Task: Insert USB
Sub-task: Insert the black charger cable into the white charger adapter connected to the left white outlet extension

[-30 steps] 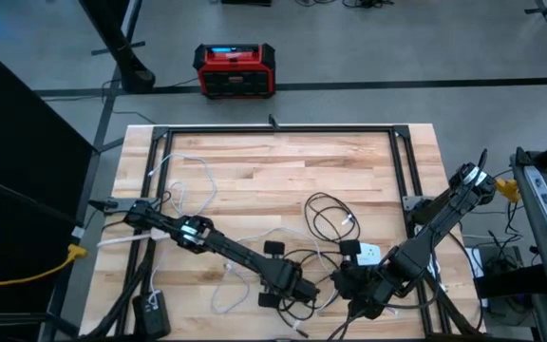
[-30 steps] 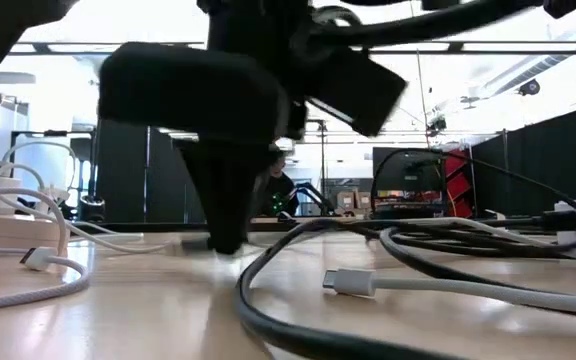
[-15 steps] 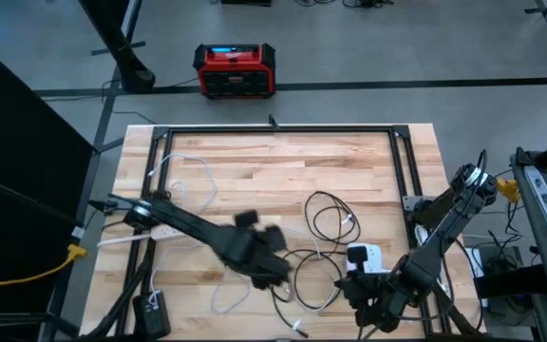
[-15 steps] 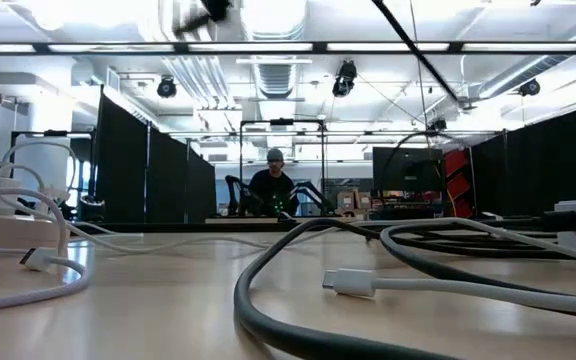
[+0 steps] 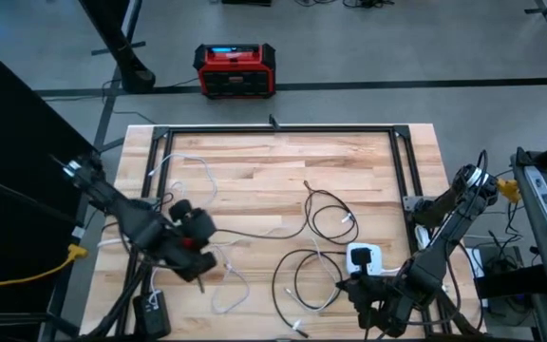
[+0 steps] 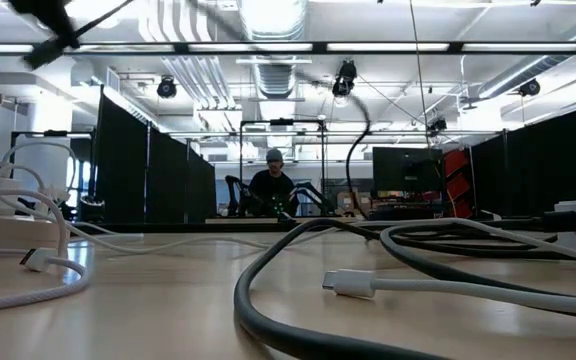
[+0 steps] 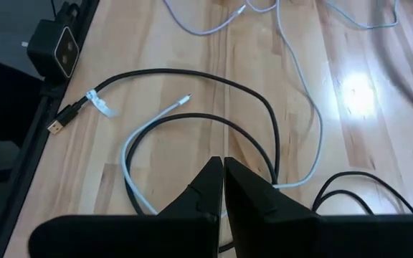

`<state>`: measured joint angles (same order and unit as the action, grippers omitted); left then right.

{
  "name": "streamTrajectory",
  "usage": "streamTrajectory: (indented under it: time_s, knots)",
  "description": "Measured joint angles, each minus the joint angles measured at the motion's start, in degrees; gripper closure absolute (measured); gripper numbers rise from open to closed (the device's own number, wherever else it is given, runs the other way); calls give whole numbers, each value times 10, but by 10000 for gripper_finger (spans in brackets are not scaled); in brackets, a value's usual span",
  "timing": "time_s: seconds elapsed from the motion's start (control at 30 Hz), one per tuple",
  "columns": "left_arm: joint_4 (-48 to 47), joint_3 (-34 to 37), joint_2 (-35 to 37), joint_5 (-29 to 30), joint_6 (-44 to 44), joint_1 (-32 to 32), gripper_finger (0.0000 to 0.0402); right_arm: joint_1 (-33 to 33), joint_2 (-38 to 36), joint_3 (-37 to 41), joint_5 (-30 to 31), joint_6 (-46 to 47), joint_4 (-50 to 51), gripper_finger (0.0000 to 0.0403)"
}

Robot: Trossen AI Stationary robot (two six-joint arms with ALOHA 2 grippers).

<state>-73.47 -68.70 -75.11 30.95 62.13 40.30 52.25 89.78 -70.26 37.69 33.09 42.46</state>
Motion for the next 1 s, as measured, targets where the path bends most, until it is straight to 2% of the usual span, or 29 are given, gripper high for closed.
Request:
streamTrajectory:
  time_s: [0.1,0.43,0.63,1.0]
  knots:
    - [5,49,51,7,17,29,399,0,0,0,0,0,-7,403]
    - [58,212,192,102,64,120,399,-3,-1,0,35,0,-51,403]
    - [82,305,249,104,100,138,399,-6,-1,0,35,0,-74,403]
    - [81,339,304,140,61,147,399,-17,-2,0,35,30,-76,403]
